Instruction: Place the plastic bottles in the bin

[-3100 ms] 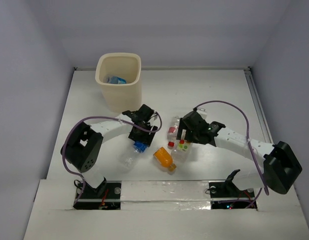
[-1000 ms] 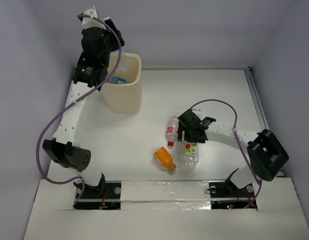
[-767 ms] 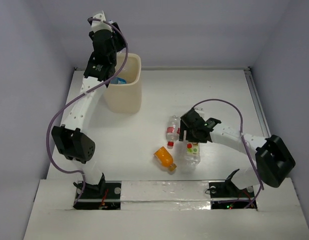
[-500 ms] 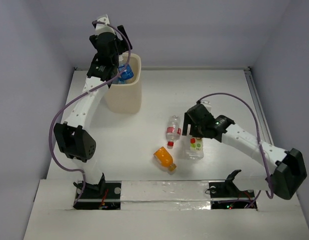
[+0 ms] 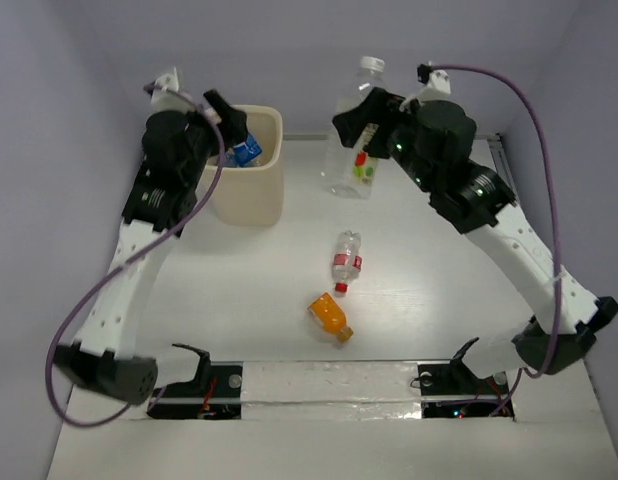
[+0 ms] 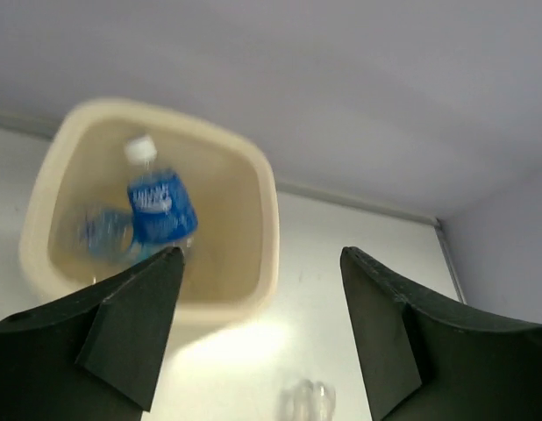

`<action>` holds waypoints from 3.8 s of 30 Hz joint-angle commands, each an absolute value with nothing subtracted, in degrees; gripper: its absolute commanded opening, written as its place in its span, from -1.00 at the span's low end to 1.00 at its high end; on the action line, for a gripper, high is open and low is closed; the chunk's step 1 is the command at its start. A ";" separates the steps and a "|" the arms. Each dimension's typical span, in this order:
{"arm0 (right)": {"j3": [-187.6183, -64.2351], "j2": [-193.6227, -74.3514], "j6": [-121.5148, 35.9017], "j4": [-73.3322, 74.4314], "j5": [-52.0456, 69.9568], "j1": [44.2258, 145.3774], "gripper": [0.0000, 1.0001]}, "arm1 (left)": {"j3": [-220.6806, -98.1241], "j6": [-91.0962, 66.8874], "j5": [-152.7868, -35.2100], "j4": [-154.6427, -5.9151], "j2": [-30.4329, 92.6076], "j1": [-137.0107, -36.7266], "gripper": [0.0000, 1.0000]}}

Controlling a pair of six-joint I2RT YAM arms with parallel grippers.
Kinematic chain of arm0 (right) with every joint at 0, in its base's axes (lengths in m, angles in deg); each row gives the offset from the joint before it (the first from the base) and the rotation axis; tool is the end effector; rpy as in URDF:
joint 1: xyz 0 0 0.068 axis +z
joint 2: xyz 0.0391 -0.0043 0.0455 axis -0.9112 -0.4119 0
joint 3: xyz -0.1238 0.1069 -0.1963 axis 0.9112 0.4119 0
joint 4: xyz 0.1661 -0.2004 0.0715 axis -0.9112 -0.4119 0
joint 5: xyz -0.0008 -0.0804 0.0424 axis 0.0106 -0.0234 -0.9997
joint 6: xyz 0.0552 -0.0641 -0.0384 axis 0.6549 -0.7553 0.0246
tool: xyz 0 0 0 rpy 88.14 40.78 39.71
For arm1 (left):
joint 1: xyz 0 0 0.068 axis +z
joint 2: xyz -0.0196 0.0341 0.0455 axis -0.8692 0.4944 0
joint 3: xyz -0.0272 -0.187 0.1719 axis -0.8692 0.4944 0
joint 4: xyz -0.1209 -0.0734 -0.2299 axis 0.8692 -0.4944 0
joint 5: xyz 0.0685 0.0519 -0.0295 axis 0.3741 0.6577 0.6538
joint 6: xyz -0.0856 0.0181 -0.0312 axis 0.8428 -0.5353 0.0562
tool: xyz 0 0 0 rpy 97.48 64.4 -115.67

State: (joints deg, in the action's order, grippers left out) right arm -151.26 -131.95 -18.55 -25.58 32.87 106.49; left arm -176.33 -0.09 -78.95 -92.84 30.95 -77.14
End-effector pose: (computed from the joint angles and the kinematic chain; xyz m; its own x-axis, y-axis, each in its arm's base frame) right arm 0.2728 0.2047 0.4927 -0.2690 0.4224 -0.8656 -0.3237 0.8068 0.4943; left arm 0.3345 -0.0905 0.4796 -0.0179 -0.4097 -0.9121 0.1816 0.8957 -0.4059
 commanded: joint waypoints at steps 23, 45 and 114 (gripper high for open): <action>-202.88 -192.21 -29.57 9.67 36.02 111.02 0.64 | -134.08 17.62 -97.86 -122.99 -7.58 -76.98 0.49; -183.05 -167.37 -35.56 4.04 35.84 112.34 0.76 | -133.20 13.74 -108.15 -124.58 0.94 -83.47 0.78; -116.91 -155.38 -17.36 -13.97 21.25 99.51 0.98 | -159.09 25.47 -69.92 -117.62 14.65 -99.96 -0.32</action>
State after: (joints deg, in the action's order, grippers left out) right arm -113.95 -154.79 -16.45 -13.62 19.49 99.85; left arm -148.92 36.21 -73.46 -114.52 15.30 -105.93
